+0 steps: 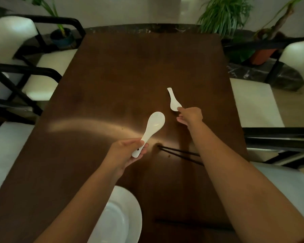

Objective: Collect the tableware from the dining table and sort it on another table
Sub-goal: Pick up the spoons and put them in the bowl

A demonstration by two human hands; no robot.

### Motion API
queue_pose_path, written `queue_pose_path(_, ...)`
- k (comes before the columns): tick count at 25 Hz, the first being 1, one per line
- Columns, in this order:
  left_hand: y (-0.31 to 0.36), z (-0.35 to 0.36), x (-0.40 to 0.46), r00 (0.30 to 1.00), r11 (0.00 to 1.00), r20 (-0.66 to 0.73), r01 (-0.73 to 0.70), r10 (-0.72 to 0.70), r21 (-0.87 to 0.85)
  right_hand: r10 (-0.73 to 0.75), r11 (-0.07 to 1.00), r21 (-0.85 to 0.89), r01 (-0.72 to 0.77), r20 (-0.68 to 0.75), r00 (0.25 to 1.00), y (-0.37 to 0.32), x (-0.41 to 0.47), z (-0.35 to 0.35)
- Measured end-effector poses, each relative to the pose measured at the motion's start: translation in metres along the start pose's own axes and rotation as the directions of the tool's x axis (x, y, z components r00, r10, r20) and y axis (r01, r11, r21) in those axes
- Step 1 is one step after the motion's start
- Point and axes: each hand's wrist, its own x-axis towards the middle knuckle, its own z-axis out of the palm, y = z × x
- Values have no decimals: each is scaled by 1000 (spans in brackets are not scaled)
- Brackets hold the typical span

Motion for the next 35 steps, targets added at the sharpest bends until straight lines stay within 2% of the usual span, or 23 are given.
queue_pose_path(5,2,-1,20,998,999,-51,24,-26,-37,-18,996,-89,7,-126,992,1,39,24)
queue_pose_path(7,2,0,23,997,998,-61,41,-44,-42,-74,996,-57,66,-151,986,-1,36,21)
queue_pose_path(9,3,2,24,997,998,-61,47,-49,-38,-158,981,100,165,-77,984,-8,21,11)
queue_pose_path(10,3,3,25,997,998,-56,47,-49,-37,-218,964,157,212,20,976,-13,10,2)
queue_pose_path(12,3,8,25,998,998,-38,45,-47,-32,-393,916,190,352,266,880,-23,-15,-18)
queue_pose_path(14,3,13,21,999,999,-11,35,-36,-30,-518,839,109,533,456,723,-34,-41,-35)
queue_pose_path(16,3,17,14,999,998,18,35,-34,-45,-556,736,-30,676,542,630,-42,-64,-44)
queue_pose_path(20,3,13,-6,997,997,76,26,-21,-74,-578,622,-128,773,590,563,-50,-94,-42)
queue_pose_path(22,2,5,-19,992,997,125,14,-5,-71,-579,589,-161,792,600,552,-48,-107,-39)
queue_pose_path(25,1,-8,-38,981,997,192,-7,20,-72,-536,552,-257,794,620,573,-44,-130,-36)
queue_pose_path(28,-5,-29,-60,972,998,231,-39,49,-48,-411,626,-278,728,676,612,-34,-161,-32)
queue_pose_path(30,-8,-47,-74,962,998,267,-41,52,-44,-379,684,-258,683,674,634,-22,-185,-29)
queue_pose_path(32,-12,-70,-91,951,996,308,8,21,-94,-398,705,-222,673,662,635,-7,-212,-23)
queue_pose_path(35,-20,-107,-110,913,944,403,187,-66,-270,-427,717,-202,668,631,648,17,-243,-14)
